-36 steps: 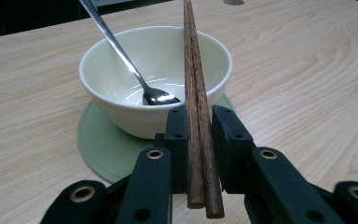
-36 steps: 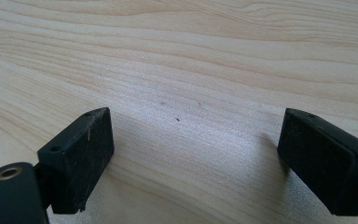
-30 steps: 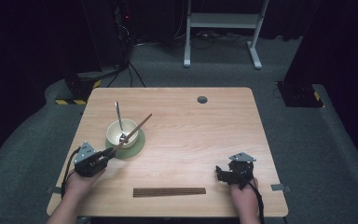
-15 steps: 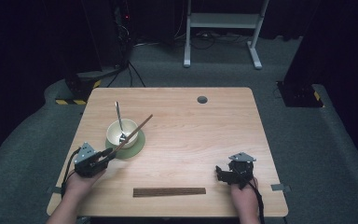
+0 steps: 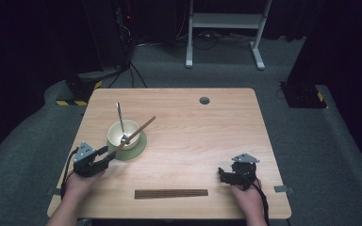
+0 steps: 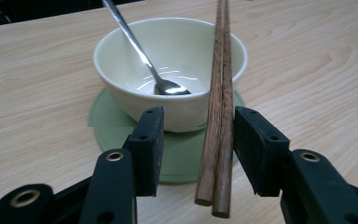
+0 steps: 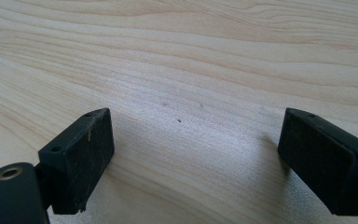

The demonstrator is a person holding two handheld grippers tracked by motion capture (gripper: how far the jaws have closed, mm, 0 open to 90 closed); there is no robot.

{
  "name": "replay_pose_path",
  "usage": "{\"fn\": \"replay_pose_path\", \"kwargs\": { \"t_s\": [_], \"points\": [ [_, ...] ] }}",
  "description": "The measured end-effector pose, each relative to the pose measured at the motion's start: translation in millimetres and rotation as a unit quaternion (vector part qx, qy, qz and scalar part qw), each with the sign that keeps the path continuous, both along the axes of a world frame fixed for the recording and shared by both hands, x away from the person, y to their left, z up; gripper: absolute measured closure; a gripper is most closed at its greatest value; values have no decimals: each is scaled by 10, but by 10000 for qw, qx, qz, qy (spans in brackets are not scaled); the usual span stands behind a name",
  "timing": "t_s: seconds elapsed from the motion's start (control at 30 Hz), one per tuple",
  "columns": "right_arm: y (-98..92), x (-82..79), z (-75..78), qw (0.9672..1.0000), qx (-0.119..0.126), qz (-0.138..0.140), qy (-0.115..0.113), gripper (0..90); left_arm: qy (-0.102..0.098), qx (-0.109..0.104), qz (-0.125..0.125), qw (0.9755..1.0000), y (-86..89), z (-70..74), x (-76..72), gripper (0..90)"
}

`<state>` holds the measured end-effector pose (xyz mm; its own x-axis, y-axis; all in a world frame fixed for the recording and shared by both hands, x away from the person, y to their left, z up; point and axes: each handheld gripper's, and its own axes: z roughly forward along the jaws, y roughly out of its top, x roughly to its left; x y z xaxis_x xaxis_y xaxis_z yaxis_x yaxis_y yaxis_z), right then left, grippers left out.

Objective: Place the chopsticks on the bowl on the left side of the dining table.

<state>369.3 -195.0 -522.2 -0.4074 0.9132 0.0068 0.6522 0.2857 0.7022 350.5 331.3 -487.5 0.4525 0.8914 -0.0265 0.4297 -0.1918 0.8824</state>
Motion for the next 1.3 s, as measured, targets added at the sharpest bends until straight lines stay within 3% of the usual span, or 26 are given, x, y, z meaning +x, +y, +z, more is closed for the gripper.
{"fn": "replay_pose_path", "kwargs": {
  "t_s": [0.1,0.27,0.37,0.5,0.53,0.7,0.73,0.8,1.03,1.17,1.2,1.27,1.3],
  "points": [
    [6,-8,1,10000,-24,49,-2,110,42,-112,108,9999,37,0,27,529],
    [59,-30,47,9999,-73,116,-10,128,-14,-123,156,9998,41,15,41,518],
    [161,-55,187,9992,43,267,-292,133,-33,-47,179,9998,59,16,54,511],
    [382,-90,333,9973,62,536,-507,138,-55,-132,296,9995,67,10,64,506],
    [443,-86,362,9968,76,592,-541,142,-81,-61,317,9994,78,15,66,507],
    [800,-18,485,9943,106,811,-688,169,-80,-82,430,9990,103,10,83,500],
    [875,-2,507,9937,106,849,-719,175,-83,4,418,9991,121,11,93,498],
    [1033,26,555,9922,138,950,-802,208,-38,-63,489,9988,137,0,107,493],
    [1473,96,630,9885,67,1145,-989,330,-14,-203,664,9976,202,0,138,483],
    [1685,155,652,9872,55,1231,-1013,350,19,-341,779,9964,238,-7,155,478],
    [1727,175,655,9863,36,1267,-1054,355,15,-292,785,9965,256,-6,162,477],
    [1834,196,664,9872,160,1200,-1043,362,34,-358,842,9958,270,-11,173,472],
    [1857,215,666,9858,116,1250,-1116,364,78,-408,884,9952,273,-15,176,471]
  ]
}}
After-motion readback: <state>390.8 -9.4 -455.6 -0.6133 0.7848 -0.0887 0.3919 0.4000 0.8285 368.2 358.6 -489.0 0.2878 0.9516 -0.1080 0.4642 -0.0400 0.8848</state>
